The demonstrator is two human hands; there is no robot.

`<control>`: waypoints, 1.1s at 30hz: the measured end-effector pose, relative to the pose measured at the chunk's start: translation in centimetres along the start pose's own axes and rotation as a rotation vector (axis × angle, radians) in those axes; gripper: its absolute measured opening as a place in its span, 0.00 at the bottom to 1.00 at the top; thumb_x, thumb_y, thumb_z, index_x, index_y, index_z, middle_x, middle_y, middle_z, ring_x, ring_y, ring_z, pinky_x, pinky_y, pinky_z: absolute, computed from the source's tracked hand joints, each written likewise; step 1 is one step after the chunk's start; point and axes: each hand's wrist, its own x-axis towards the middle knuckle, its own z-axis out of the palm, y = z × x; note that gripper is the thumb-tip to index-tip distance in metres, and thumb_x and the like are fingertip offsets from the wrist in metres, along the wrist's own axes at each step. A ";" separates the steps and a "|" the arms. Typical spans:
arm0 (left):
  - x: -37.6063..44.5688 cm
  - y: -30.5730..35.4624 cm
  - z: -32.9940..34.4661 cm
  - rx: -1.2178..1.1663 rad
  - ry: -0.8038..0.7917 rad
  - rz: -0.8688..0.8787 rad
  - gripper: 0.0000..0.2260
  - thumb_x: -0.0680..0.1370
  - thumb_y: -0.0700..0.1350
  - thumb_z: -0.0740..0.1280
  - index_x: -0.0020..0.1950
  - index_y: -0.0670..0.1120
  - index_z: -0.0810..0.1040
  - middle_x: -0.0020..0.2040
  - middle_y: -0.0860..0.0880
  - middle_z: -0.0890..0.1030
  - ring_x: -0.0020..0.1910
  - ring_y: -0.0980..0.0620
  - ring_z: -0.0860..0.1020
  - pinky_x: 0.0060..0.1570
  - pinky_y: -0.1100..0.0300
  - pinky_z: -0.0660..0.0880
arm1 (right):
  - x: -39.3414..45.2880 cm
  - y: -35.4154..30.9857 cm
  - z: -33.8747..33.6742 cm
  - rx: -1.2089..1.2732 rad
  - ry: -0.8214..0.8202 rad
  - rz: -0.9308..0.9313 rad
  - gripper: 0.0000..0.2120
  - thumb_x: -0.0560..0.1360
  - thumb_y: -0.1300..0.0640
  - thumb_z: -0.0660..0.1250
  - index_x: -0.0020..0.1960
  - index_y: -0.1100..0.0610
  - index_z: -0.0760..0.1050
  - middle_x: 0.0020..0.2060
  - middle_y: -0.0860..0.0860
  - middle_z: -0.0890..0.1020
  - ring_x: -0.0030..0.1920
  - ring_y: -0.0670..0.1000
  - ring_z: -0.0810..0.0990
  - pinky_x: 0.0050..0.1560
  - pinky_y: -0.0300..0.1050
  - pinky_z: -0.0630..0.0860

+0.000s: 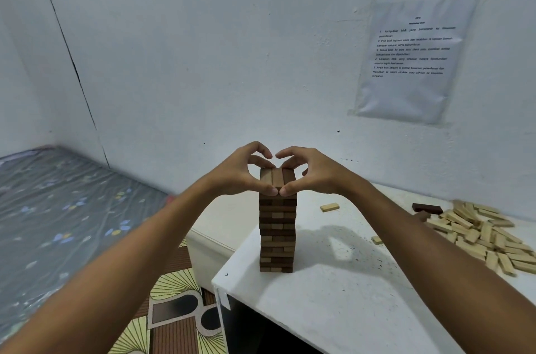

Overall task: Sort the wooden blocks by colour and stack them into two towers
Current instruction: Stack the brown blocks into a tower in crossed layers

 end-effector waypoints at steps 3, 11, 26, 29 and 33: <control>0.1 -0.1 0.0 0.002 0.001 0.001 0.30 0.58 0.51 0.79 0.57 0.51 0.71 0.55 0.51 0.82 0.58 0.53 0.77 0.47 0.66 0.70 | 0.0 0.0 0.0 0.007 -0.003 0.001 0.37 0.60 0.47 0.77 0.67 0.46 0.70 0.57 0.47 0.79 0.59 0.45 0.75 0.50 0.36 0.70; 0.0 -0.3 -0.2 0.006 -0.013 0.005 0.32 0.54 0.58 0.78 0.55 0.53 0.73 0.54 0.54 0.83 0.58 0.56 0.77 0.48 0.64 0.72 | -0.1 0.2 -0.1 0.007 -0.002 0.004 0.35 0.63 0.50 0.80 0.67 0.47 0.71 0.58 0.48 0.79 0.60 0.47 0.75 0.52 0.38 0.70; 0.2 -0.3 -0.5 0.040 -0.010 0.058 0.28 0.63 0.56 0.76 0.60 0.51 0.75 0.57 0.55 0.80 0.58 0.58 0.77 0.46 0.69 0.71 | 0.0 0.1 -0.4 -0.010 0.006 -0.002 0.28 0.67 0.42 0.72 0.65 0.45 0.72 0.57 0.44 0.79 0.59 0.43 0.76 0.55 0.41 0.70; 0.3 -0.3 -0.9 0.022 0.016 0.059 0.24 0.66 0.57 0.72 0.60 0.52 0.76 0.57 0.54 0.81 0.58 0.57 0.78 0.53 0.62 0.74 | -0.1 0.0 -0.8 0.056 0.041 0.004 0.18 0.74 0.48 0.70 0.63 0.48 0.74 0.56 0.46 0.81 0.58 0.44 0.78 0.59 0.43 0.71; 1.0 0.9 -0.6 0.066 0.056 0.072 0.21 0.69 0.59 0.69 0.58 0.53 0.76 0.56 0.54 0.80 0.56 0.59 0.78 0.53 0.63 0.73 | -0.5 -0.4 -1.6 0.025 0.101 0.005 0.17 0.77 0.49 0.67 0.64 0.51 0.75 0.54 0.47 0.81 0.55 0.44 0.79 0.59 0.44 0.73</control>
